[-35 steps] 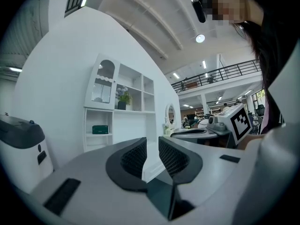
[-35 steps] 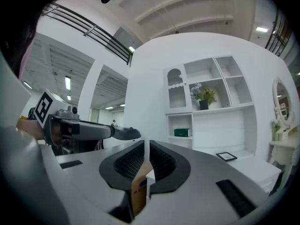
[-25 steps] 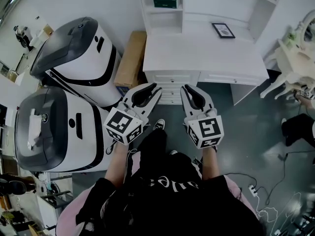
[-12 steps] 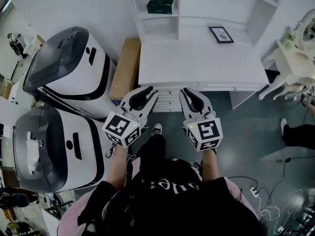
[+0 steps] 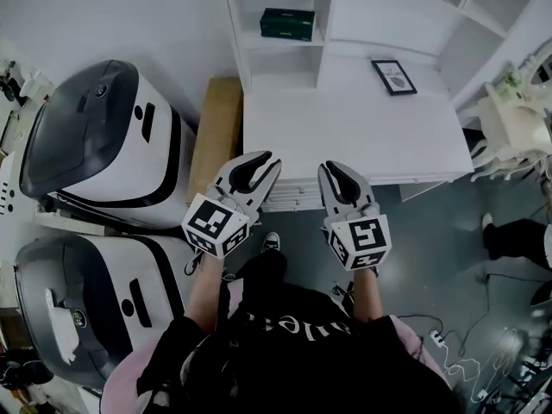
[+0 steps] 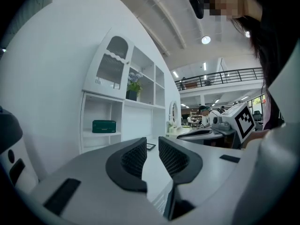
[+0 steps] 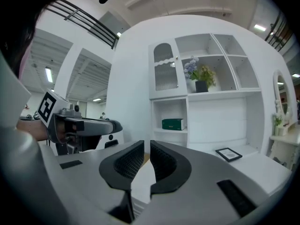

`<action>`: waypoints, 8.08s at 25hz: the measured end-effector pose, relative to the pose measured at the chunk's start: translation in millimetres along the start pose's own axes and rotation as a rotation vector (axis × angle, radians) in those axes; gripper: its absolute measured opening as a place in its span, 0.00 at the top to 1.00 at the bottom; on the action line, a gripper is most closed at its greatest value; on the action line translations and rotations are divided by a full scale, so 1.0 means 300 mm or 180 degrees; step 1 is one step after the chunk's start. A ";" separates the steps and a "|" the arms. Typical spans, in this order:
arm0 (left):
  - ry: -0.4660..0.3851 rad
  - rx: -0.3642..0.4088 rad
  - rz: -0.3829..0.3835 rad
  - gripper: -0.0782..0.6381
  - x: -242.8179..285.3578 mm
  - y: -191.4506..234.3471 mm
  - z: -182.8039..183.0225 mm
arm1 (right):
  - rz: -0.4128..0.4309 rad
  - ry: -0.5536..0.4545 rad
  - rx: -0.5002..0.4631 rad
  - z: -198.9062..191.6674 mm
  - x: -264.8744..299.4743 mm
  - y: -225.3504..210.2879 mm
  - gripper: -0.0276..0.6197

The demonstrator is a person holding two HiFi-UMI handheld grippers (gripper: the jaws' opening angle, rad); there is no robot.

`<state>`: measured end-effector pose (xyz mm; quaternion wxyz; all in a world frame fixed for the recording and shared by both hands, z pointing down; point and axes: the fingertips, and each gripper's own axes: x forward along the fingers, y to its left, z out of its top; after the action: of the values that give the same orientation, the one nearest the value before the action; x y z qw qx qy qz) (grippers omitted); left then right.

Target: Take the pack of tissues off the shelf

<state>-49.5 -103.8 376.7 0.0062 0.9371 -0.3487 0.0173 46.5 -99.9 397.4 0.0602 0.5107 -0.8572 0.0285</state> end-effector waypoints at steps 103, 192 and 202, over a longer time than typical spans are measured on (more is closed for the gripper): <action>0.0387 -0.0121 0.0892 0.57 0.932 1.101 -0.071 | 0.0094 0.0296 -0.0075 0.068 1.217 -0.718 0.70; 0.0206 -0.0358 0.0677 0.60 -0.060 -0.472 -0.173 | 0.0069 0.0385 -0.0190 -0.205 -0.508 -0.101 0.71; 0.0169 -0.0328 0.0664 0.60 -0.080 -0.522 -0.152 | 0.0038 0.0332 -0.0235 -0.185 -0.565 -0.092 0.71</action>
<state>33.5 31.6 421.4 0.0618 0.8933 -0.4444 0.0247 154.9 40.8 429.7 0.1233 0.5009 -0.8564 0.0238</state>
